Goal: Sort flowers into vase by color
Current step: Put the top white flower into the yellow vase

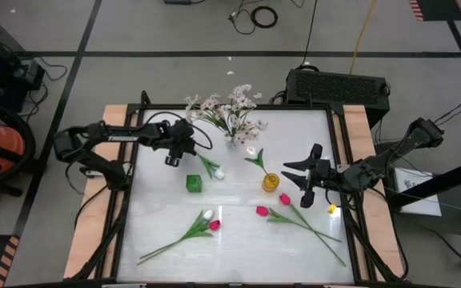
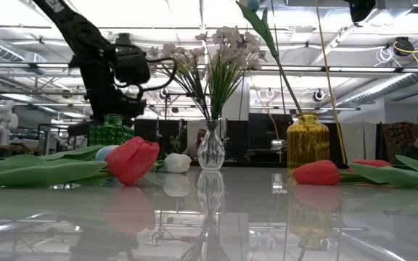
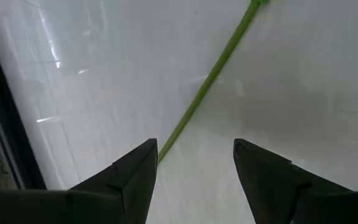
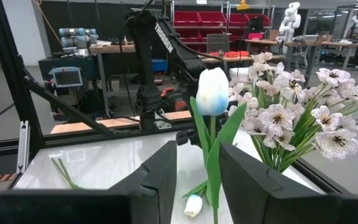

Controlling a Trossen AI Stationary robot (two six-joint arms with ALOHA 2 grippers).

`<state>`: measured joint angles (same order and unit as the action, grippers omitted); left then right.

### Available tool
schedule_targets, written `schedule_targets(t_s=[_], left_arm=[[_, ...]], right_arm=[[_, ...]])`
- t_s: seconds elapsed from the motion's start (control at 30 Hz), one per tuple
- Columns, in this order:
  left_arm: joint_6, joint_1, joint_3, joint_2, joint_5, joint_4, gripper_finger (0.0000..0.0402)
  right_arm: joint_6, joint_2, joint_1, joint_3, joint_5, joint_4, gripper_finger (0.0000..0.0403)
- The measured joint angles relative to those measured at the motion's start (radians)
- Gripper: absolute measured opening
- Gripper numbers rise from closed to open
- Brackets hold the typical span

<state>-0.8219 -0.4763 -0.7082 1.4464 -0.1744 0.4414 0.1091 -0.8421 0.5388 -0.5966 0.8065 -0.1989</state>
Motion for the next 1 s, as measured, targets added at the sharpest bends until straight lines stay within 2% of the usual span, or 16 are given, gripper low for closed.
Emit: schedule_targets(t_s=[0.63,0.87,1.0], left_arm=[[-0.024,-0.046,-0.004,0.078,0.006,-0.017,0.0218],[-0.043,-0.048,-0.002,0.079,0.032,-0.037,0.0219],[-0.080,-0.049,-0.001,0.080,0.051,-0.051,0.0219]], right_arm=[[0.027,0.000,0.000,0.000,0.000,0.011,0.0112],[0.026,0.000,0.001,0.000,0.076,-0.193,0.0112],[0.018,-0.001,0.013,0.000,0.088,-0.190,0.0112]])
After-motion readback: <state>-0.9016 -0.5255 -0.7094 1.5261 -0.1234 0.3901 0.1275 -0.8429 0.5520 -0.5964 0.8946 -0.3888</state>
